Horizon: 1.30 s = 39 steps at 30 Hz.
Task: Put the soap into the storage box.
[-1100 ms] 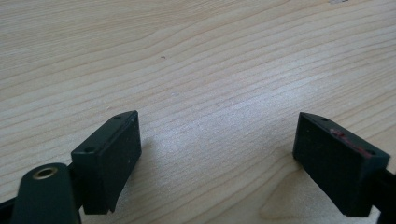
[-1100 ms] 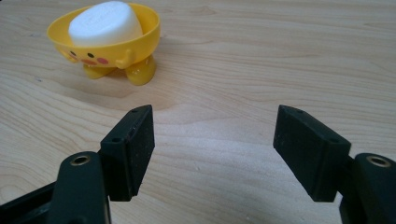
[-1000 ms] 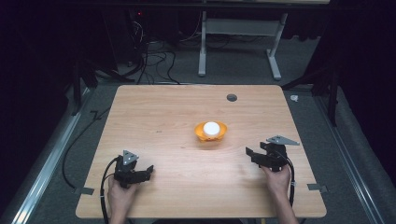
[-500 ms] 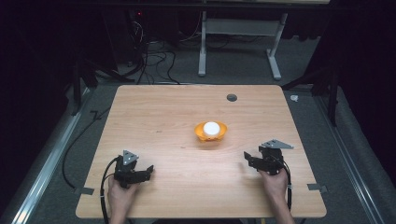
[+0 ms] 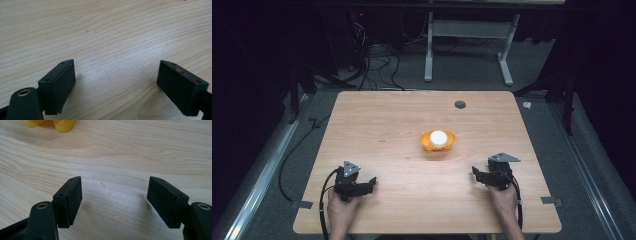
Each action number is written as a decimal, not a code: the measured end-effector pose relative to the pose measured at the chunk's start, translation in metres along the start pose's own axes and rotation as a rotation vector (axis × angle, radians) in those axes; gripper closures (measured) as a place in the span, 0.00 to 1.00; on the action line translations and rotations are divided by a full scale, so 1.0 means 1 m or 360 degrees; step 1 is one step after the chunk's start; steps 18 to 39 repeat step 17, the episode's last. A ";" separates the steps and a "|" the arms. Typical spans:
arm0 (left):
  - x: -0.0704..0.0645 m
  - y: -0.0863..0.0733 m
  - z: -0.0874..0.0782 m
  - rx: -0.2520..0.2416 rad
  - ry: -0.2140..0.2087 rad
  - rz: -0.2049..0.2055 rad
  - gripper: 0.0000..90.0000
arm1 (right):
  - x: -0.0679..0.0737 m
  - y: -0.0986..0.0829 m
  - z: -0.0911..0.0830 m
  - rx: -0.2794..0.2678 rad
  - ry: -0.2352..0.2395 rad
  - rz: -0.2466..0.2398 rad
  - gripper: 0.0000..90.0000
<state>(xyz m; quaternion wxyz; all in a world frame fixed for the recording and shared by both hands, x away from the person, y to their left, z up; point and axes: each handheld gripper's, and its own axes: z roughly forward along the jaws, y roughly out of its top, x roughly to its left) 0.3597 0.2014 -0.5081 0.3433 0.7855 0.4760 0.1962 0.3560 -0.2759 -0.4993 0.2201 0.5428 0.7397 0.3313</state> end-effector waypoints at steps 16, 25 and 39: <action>-0.001 0.000 0.000 -0.0001 0.0010 0.0001 0.18 | 0.003 -0.001 0.004 0.0027 -0.0028 -0.0073 0.30; -0.001 0.000 0.000 -0.0002 0.0010 0.0000 0.18 | 0.003 -0.001 0.004 0.0027 -0.0028 -0.0074 0.30; -0.001 0.000 0.000 -0.0002 0.0010 0.0000 0.18 | 0.003 -0.001 0.004 0.0027 -0.0028 -0.0074 0.30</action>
